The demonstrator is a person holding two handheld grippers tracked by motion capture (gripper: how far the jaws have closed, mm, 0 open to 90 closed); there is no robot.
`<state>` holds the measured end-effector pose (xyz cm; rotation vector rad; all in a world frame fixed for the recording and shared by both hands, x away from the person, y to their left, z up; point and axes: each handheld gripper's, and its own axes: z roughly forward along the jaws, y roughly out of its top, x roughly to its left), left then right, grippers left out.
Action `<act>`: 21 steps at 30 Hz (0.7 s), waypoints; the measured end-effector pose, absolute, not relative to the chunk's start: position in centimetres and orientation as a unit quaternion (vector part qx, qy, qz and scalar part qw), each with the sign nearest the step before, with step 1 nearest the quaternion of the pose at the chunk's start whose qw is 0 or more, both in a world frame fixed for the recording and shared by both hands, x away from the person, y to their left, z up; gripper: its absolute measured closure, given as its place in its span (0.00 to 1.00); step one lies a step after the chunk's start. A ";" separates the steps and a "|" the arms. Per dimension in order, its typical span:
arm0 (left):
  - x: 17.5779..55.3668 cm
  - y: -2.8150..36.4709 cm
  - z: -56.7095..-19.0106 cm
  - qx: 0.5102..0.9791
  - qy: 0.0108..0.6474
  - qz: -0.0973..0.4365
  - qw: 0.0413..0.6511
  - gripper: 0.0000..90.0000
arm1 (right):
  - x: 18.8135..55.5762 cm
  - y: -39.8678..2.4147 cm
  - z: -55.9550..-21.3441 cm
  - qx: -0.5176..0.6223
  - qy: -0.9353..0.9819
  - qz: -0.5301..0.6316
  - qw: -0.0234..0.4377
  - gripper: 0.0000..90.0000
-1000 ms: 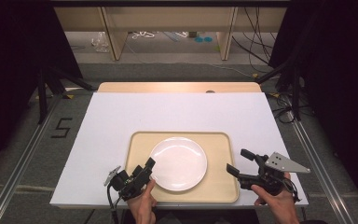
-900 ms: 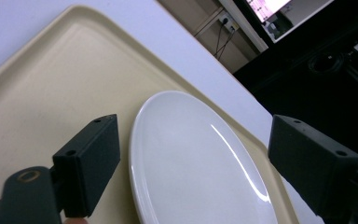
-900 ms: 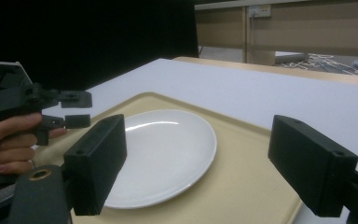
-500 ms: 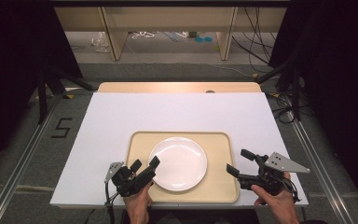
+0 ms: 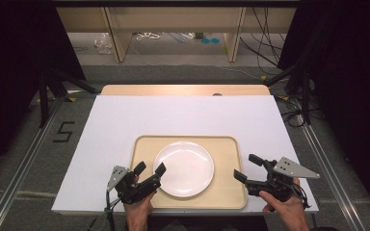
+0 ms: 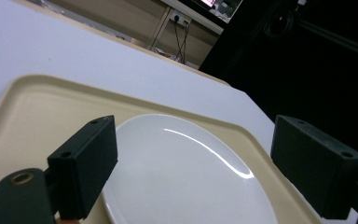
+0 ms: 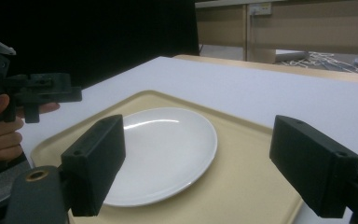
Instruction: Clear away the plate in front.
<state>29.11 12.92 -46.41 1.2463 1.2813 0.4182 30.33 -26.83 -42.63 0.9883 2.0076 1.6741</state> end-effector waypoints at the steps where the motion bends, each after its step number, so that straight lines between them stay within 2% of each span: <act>1: 29.1 13.0 -46.4 0.542 0.551 0.187 0.606 0.16 | 30.3 -26.8 -42.6 0.349 0.708 0.590 0.173 0.21; 15: 28.5 14.0 -45.5 0.557 0.525 0.198 0.613 0.17 | 30.3 -26.9 -42.7 0.351 0.706 0.590 0.176 0.21; 21: 28.3 13.6 -44.8 0.596 0.492 0.228 0.592 0.17 | 30.2 -26.8 -42.6 0.350 0.710 0.586 0.172 0.20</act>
